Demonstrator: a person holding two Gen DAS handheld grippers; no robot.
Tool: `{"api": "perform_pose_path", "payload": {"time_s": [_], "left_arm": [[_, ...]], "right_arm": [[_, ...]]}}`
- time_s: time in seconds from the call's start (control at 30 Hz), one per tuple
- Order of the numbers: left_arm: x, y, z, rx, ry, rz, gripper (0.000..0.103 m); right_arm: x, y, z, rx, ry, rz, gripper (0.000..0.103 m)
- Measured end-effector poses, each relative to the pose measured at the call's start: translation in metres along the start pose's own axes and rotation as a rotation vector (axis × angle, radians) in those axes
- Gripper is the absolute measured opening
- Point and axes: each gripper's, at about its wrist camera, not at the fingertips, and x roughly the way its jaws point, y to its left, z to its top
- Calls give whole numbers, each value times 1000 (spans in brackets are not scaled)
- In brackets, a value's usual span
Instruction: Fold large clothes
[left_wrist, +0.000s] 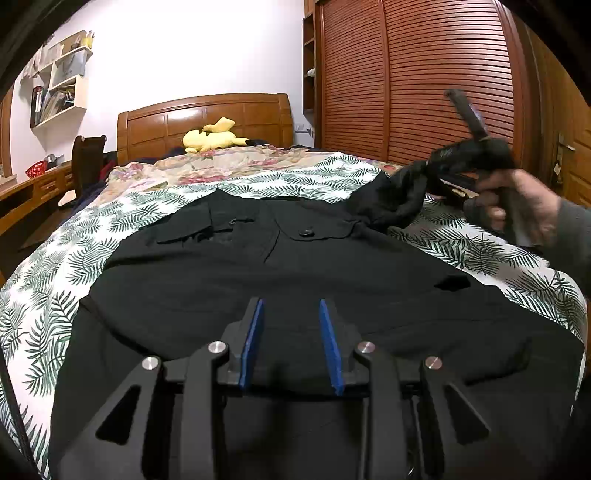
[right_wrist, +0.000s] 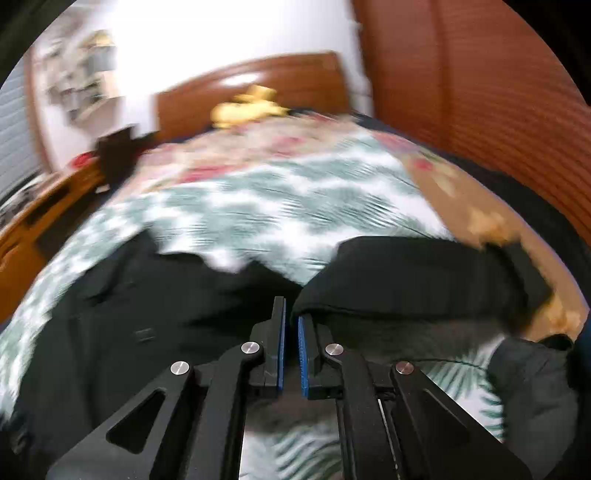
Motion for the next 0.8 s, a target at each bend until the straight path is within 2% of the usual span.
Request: {"api": "perform_pose_path", "payload": {"time_s": [0.1,0.23,0.33,0.4,0.6,0.7,0.77,0.8], "left_arm": [[0,0,0,-2,3,0,29],[1,0,0,-1,10,0,29],[1,-1,0,-3,9,0,29],[1,0,0,-2,9,0,29],[1,0,1,1,11,1,29],[1,0,1,-2,10,1,29],[1,1,1,-3,9,2,29],[1,0,1,-3,10,2,29]], "right_arm": [[-30,41,-18,-43,-13,101,3],[-47,81,-50,-43,-1,167,4],[-43,93,-66,-58,25,153,4],[-37,94,-71,-59,82,152,4],[-53,94,-66,-69,117,147,4],[-69,97,-62,-77,87,124,13],[-82,97,-57,-79,51,124,28],[-91,97,-56,-82,26,117,46]]}}
